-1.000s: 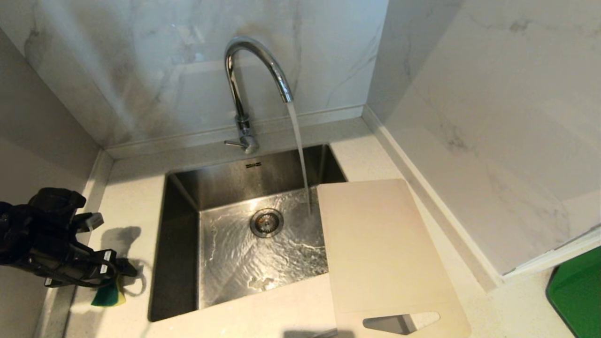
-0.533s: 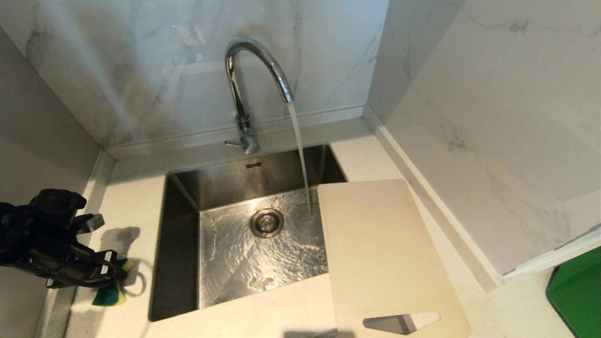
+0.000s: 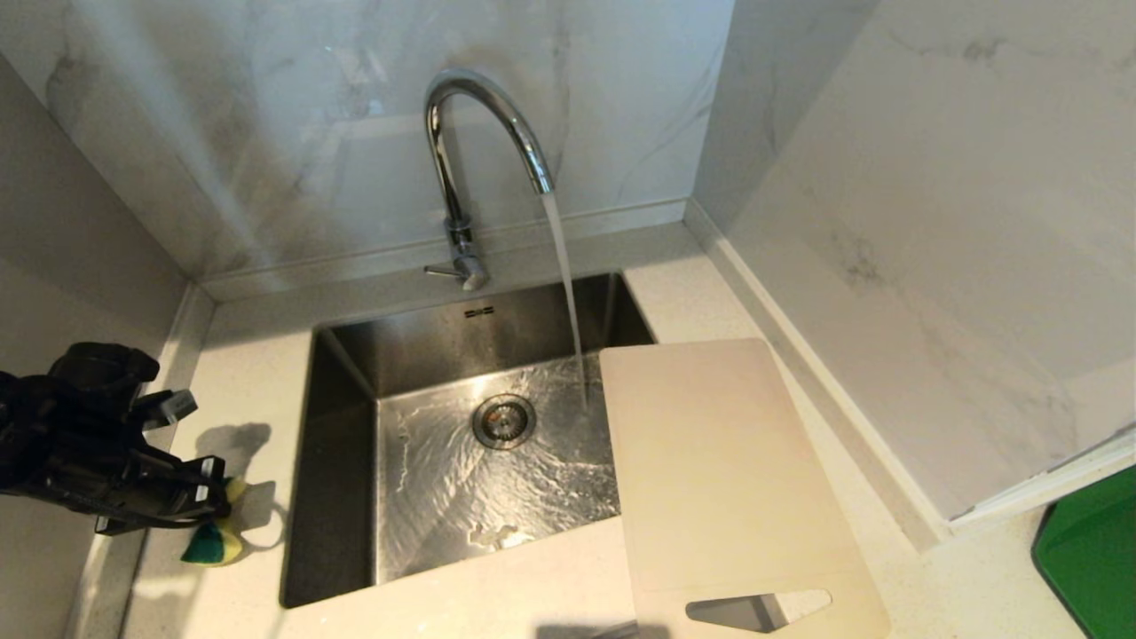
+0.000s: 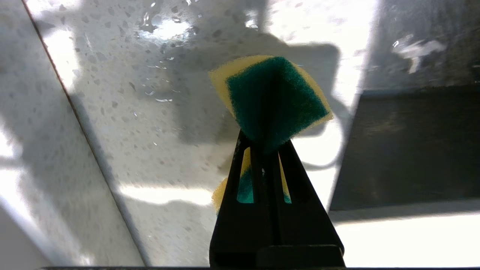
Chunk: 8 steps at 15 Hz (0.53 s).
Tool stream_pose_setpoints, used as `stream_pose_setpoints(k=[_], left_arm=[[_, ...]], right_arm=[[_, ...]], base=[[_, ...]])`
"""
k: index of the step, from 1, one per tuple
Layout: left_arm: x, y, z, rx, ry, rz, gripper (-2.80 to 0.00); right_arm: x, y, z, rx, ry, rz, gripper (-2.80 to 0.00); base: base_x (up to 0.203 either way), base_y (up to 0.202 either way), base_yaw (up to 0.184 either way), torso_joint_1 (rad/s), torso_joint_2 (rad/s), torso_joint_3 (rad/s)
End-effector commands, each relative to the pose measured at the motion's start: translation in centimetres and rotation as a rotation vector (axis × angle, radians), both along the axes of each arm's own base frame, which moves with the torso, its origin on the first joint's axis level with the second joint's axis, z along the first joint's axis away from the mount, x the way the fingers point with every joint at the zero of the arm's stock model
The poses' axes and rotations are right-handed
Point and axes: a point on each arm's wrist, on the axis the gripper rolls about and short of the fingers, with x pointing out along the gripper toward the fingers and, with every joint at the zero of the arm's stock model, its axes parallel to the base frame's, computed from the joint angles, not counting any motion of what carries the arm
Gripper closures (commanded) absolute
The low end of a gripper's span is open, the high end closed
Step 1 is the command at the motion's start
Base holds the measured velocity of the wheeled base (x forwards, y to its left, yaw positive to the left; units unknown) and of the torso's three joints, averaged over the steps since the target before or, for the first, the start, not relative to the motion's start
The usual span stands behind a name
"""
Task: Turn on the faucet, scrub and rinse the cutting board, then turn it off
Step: Pick up the cleaning cloth
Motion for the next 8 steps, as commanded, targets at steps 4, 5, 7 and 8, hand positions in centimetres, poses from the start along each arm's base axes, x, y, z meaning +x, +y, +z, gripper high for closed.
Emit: stream_pose_setpoints(k=[4, 5, 7, 8], left_arm=[[-1.1, -0.6, 5.7, -0.043, -0.093, 0.001, 0.00], [-0.9, -0.6, 6.7, -0.042, -0.115, 0.001, 0.00], [-0.7, -0.6, 9.1, -0.031, -0.171, 0.002, 0.00], [-0.8, -0.7, 10.3, -0.028, -0.193, 0.000, 0.00]], right_arm=[[0.0, 0.0, 0.0, 0.000, 0.000, 0.000, 0.00], [0.0, 0.0, 0.0, 0.000, 0.001, 0.000, 0.00], [0.0, 0.0, 0.0, 0.000, 0.001, 0.000, 0.00], [0.0, 0.0, 0.0, 0.000, 0.001, 0.000, 0.00]], base=[[0.000, 0.000, 0.000, 0.000, 0.00, 0.000], [0.000, 0.000, 0.000, 0.000, 0.00, 0.000], [0.000, 0.000, 0.000, 0.000, 0.00, 0.000], [0.000, 0.000, 0.000, 0.000, 0.00, 0.000]])
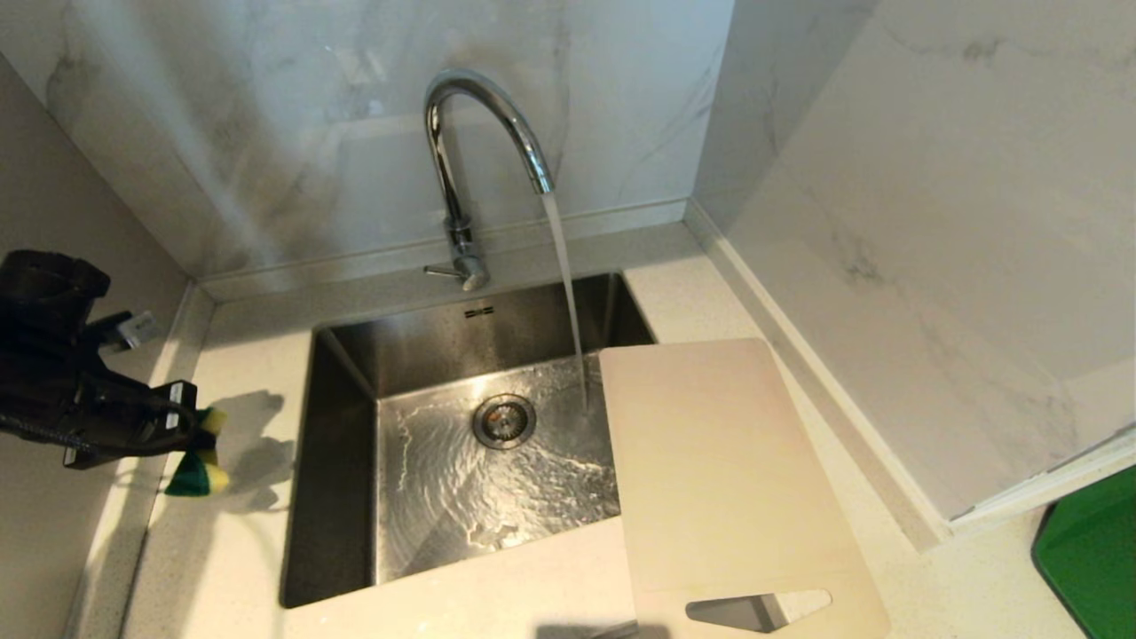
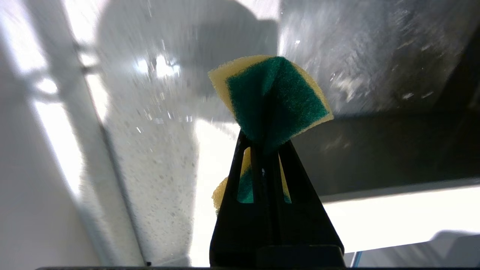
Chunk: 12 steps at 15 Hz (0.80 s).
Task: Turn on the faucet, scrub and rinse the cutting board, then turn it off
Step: Pick up the cutting board
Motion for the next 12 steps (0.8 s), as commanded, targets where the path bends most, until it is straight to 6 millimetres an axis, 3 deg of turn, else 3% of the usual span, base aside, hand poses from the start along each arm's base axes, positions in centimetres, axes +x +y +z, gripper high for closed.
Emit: stream_pose_setpoints(k=[1, 3, 7, 12], left_arm=[[-0.3, -0.1, 3.6, 0.009, -0.090, -0.001, 0.00], [-1.1, -0.2, 5.9, 0.021, -0.136, 0.003, 0.00], [-3.3, -0.9, 8.5, 0.084, -0.229, 0.028, 0.00], [-5.1, -0.9, 10.1, 0.104, -0.296, 0.040, 0.00]], right_arm=[[0.0, 0.0, 0.0, 0.000, 0.001, 0.001, 0.00], [0.0, 0.0, 0.0, 0.000, 0.001, 0.001, 0.00], [0.0, 0.0, 0.0, 0.000, 0.001, -0.001, 0.00], [0.0, 0.0, 0.0, 0.000, 0.001, 0.001, 0.00]], base=[[0.000, 0.000, 0.000, 0.000, 0.00, 0.000], [0.000, 0.000, 0.000, 0.000, 0.00, 0.000], [0.000, 0.000, 0.000, 0.000, 0.00, 0.000], [0.000, 0.000, 0.000, 0.000, 0.00, 0.000]])
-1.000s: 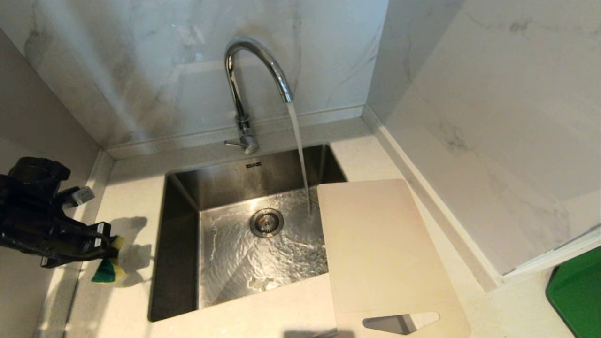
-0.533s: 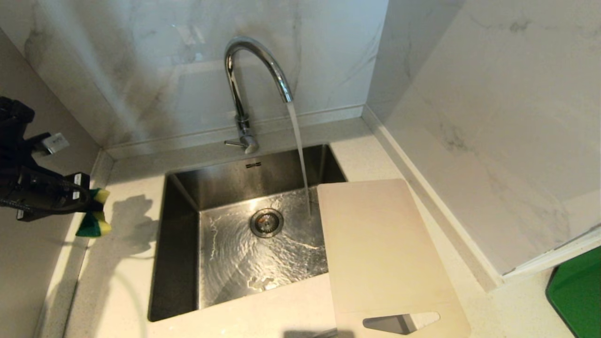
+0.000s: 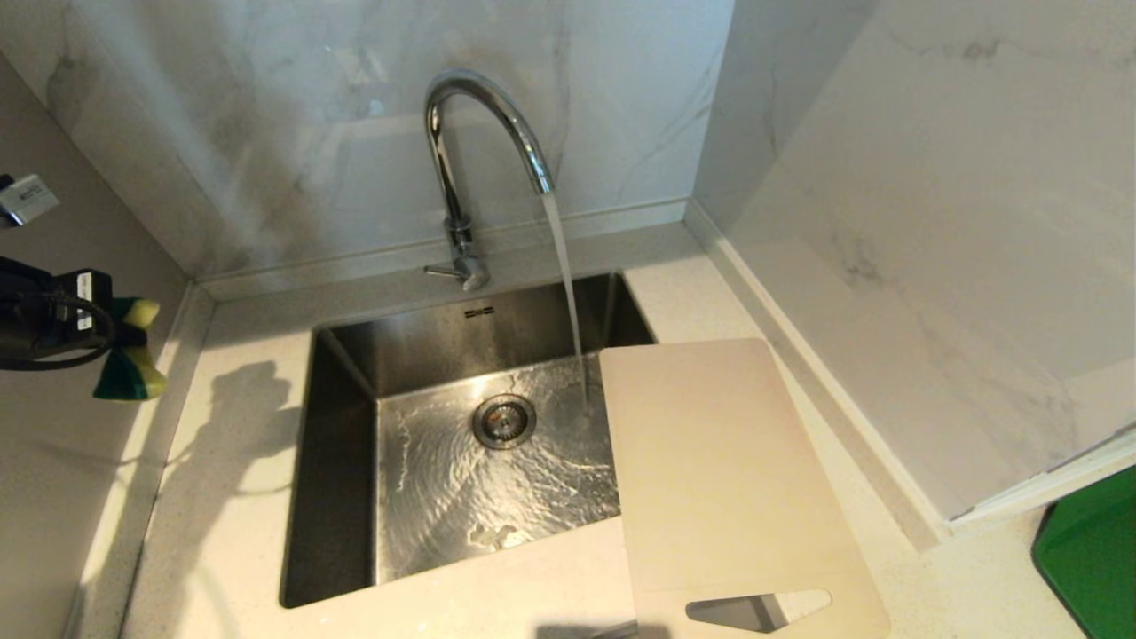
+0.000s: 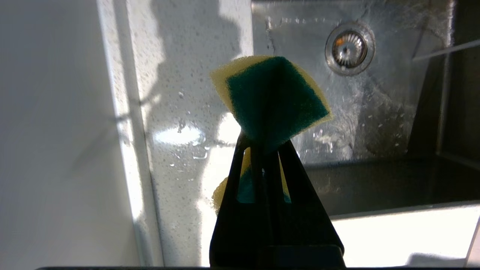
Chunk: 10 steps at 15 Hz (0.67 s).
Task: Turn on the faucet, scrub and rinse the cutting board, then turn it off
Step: Pick up the cutting board
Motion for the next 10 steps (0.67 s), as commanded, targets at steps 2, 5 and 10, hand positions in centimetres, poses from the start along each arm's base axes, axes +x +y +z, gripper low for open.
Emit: stream_pose_setpoints(k=[2, 5, 10], left_arm=[[-1.3, 0.0, 1.0, 0.002, -0.042, 0.004, 0.00], [-1.8, 0.0, 1.2, 0.001, -0.052, 0.003, 0.00], [-2.6, -0.1, 1.6, 0.002, -0.066, 0.006, 0.00]], right_arm=[[0.0, 0.0, 0.0, 0.000, 0.000, 0.000, 0.00], [0.0, 0.0, 0.0, 0.000, 0.001, 0.001, 0.00], [0.0, 0.0, 0.0, 0.000, 0.001, 0.001, 0.00]], base=[[0.000, 0.000, 0.000, 0.000, 0.00, 0.000], [0.000, 0.000, 0.000, 0.000, 0.00, 0.000], [0.000, 0.000, 0.000, 0.000, 0.00, 0.000]])
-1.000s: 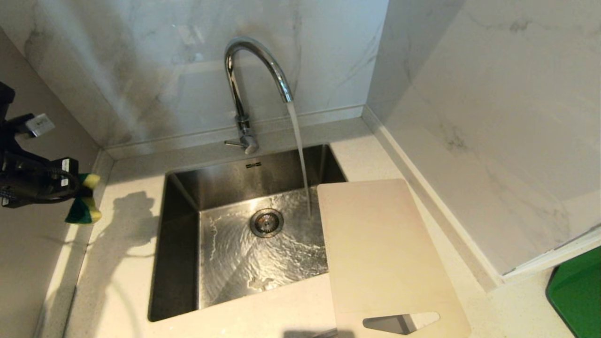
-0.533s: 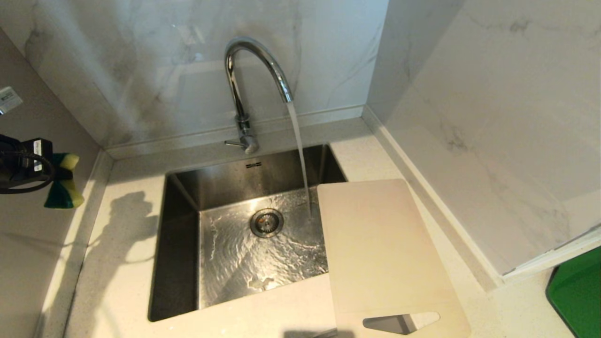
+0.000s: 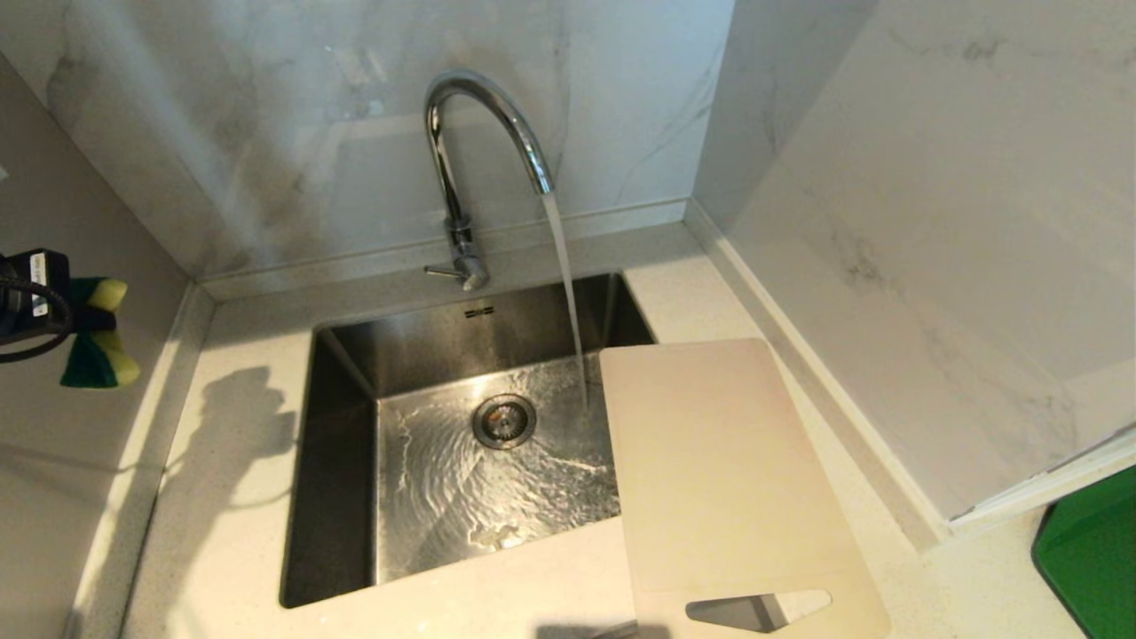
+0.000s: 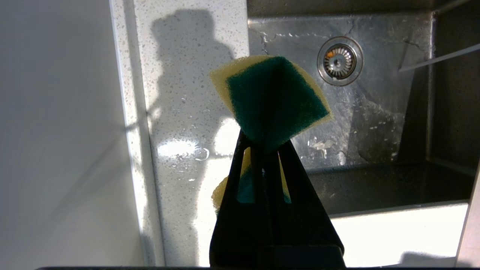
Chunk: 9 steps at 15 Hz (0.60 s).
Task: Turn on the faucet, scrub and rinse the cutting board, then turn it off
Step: Pick up the cutting board
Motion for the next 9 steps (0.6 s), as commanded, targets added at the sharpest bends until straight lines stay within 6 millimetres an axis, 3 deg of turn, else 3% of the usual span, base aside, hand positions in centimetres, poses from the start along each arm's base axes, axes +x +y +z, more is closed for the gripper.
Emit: stream_pose_setpoints(k=[1, 9], left_arm=[[-0.43, -0.01, 0.11, 0.000, -0.004, 0.001, 0.00], [-1.20, 0.25, 0.14, -0.002, 0.006, 0.016, 0.00]], right_arm=[[0.01, 0.00, -0.03, 0.000, 0.001, 0.000, 0.00], [0.01, 0.00, -0.05, 0.000, 0.002, 0.000, 0.00]], base=[[0.000, 0.000, 0.000, 0.000, 0.00, 0.000], [0.000, 0.000, 0.000, 0.000, 0.00, 0.000]])
